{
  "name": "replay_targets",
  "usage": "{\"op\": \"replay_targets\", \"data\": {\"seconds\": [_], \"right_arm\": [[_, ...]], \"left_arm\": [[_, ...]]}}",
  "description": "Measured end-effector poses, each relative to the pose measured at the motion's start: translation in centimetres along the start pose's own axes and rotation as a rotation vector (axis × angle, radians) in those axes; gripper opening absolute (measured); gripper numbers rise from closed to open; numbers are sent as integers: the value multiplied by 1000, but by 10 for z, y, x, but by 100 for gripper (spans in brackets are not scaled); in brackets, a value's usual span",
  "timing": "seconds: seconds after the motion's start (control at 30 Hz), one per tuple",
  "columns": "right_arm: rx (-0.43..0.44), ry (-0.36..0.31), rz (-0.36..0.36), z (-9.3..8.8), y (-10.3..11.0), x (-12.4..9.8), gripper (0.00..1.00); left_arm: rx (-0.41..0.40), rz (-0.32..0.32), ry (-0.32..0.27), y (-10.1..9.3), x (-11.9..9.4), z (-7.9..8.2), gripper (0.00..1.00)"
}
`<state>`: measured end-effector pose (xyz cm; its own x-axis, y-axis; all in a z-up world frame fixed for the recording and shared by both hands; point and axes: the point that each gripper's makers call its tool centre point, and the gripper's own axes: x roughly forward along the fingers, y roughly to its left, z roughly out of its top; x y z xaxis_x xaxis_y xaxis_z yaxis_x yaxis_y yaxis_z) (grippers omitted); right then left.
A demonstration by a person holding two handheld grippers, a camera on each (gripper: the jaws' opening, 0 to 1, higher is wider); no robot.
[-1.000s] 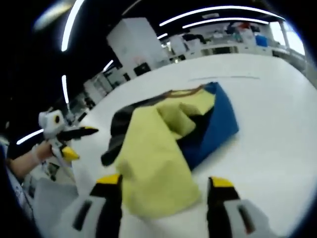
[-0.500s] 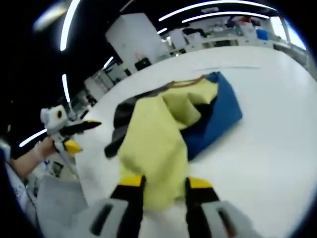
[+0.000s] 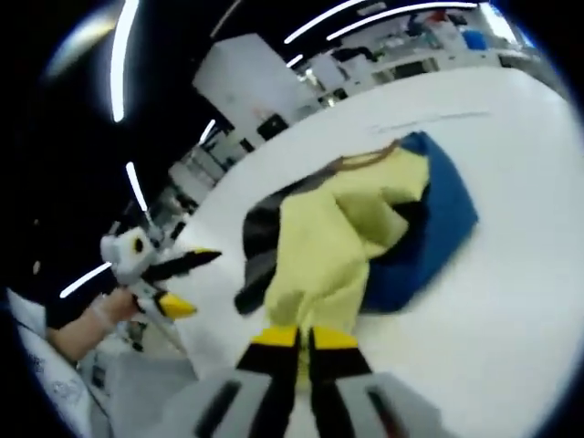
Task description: Fold the garment on the visible template until the final outline fits inside the template.
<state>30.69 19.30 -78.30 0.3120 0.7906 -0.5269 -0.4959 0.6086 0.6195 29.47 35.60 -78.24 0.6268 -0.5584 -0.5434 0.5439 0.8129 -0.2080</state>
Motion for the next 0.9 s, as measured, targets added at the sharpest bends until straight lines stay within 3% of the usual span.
{"op": "replay_targets", "data": {"seconds": [0.17,0.47,0.73,0.9], "right_arm": [[34,-76,81,42,32,12,0],[-14,-121,85,108,43,51,0],[8,-147,25,128,31,82,0],[0,-135,-13,128,25,97,0]], "left_arm": [[-3,3,-4,0,0,1,82],[-8,8,-7,2,-2,1,82],[-24,23,-13,6,-6,-2,82],[-33,34,-18,10,-9,-2,82]]}}
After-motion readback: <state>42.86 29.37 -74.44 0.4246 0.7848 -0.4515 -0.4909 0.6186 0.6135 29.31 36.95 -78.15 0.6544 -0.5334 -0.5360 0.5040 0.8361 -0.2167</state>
